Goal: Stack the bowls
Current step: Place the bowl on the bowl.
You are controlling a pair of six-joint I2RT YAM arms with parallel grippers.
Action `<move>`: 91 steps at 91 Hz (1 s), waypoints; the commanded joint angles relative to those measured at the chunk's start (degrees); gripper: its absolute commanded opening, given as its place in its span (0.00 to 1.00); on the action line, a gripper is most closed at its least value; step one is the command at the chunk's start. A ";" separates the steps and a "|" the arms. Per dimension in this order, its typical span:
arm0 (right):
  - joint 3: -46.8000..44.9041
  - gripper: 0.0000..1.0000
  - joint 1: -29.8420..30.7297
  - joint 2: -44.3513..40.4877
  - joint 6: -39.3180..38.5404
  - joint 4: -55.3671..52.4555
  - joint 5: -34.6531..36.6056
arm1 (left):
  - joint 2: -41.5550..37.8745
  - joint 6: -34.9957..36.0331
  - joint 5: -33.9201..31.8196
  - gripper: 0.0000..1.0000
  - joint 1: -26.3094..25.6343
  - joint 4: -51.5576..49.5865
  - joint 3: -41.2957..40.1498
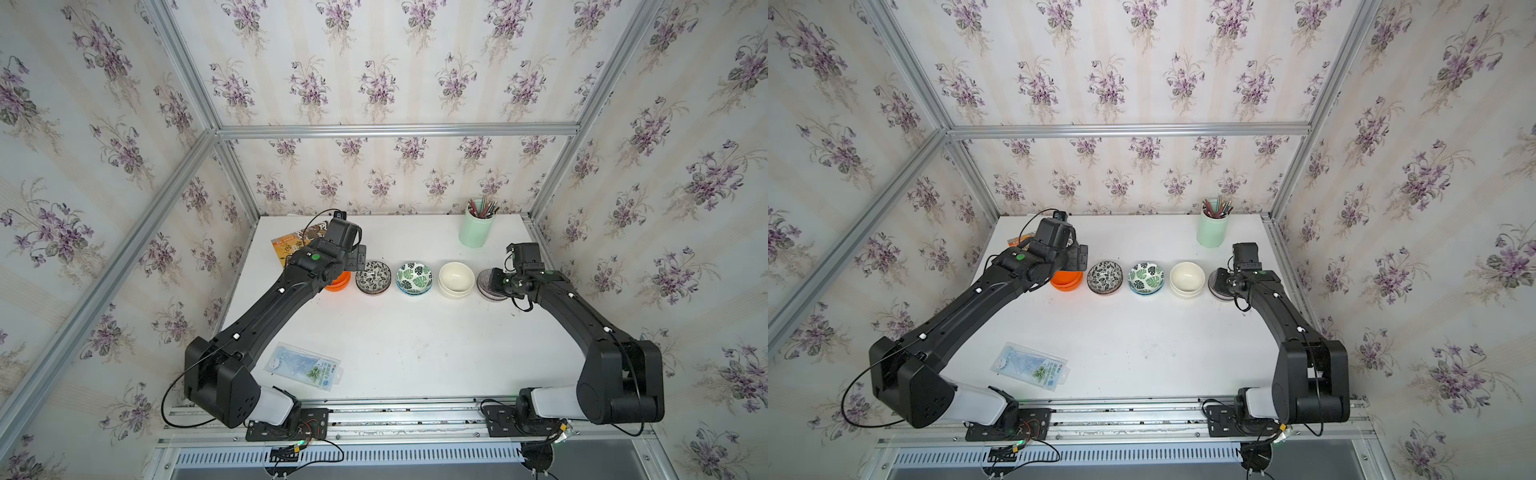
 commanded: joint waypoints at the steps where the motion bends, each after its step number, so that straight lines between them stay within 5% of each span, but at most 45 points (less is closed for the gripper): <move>1: -0.44 0.11 0.48 0.16 -0.66 -0.38 -0.02 | -0.21 -0.58 0.10 1.00 0.08 -0.22 -0.06; 75: 3.35 0.14 3.70 -1.46 0.04 -0.44 1.59 | 0.80 -0.49 0.50 1.00 0.08 -0.54 0.41; 91: 7.31 0.21 10.19 0.55 1.58 1.18 2.79 | 4.88 -0.71 9.44 0.91 -0.38 0.07 0.62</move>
